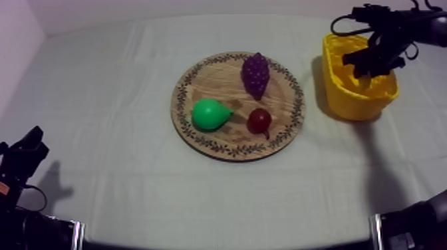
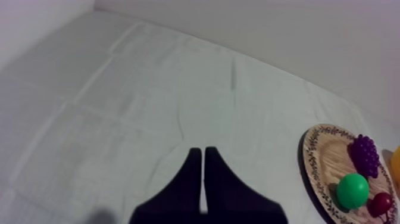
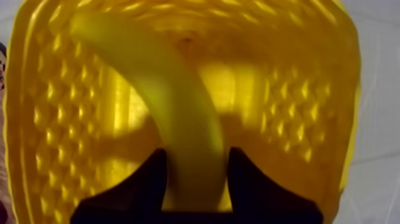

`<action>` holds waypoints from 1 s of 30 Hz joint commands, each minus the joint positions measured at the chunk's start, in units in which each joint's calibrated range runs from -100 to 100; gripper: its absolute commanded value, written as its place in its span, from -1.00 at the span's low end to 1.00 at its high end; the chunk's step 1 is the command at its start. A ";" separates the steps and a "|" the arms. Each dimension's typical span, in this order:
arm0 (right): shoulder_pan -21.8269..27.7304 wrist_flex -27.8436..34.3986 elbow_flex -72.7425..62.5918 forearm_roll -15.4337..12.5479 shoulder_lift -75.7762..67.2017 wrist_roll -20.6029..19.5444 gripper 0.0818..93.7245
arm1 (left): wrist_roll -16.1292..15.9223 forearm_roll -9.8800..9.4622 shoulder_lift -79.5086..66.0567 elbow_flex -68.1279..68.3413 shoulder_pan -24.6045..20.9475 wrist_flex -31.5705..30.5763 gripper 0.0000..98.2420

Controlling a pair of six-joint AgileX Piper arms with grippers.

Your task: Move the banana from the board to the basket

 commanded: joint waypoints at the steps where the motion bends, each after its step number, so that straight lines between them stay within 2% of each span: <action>1: -0.10 -0.13 0.24 0.44 0.09 -0.38 -0.24 | 0.02 -0.02 -0.01 0.03 0.00 0.00 -1.00; 7: -0.37 -0.60 0.67 1.19 0.12 -1.08 -0.17 | 0.02 -0.02 -0.01 0.03 0.00 0.00 -1.00; 10: -0.33 -0.61 0.55 0.71 0.10 -0.48 -0.23 | 0.02 -0.02 -0.01 0.03 0.00 0.00 -1.00; 17: 0.42 -0.06 -1.09 -2.77 -0.91 2.77 -0.73 | 0.02 -0.02 -0.01 0.03 0.00 0.00 -1.00; 20: 0.81 0.15 -2.17 -3.24 -1.72 2.76 -0.88 | 0.02 -0.02 -0.01 0.03 0.00 0.00 -1.00; 24: 0.68 1.64 -5.00 -1.55 -2.91 1.12 -0.94 | 0.02 -0.02 -0.01 0.03 0.00 0.00 -1.00; 30: -0.22 4.73 -11.84 3.84 -7.36 -2.83 -0.96 | 0.02 -0.02 -0.01 0.03 0.00 0.00 -1.00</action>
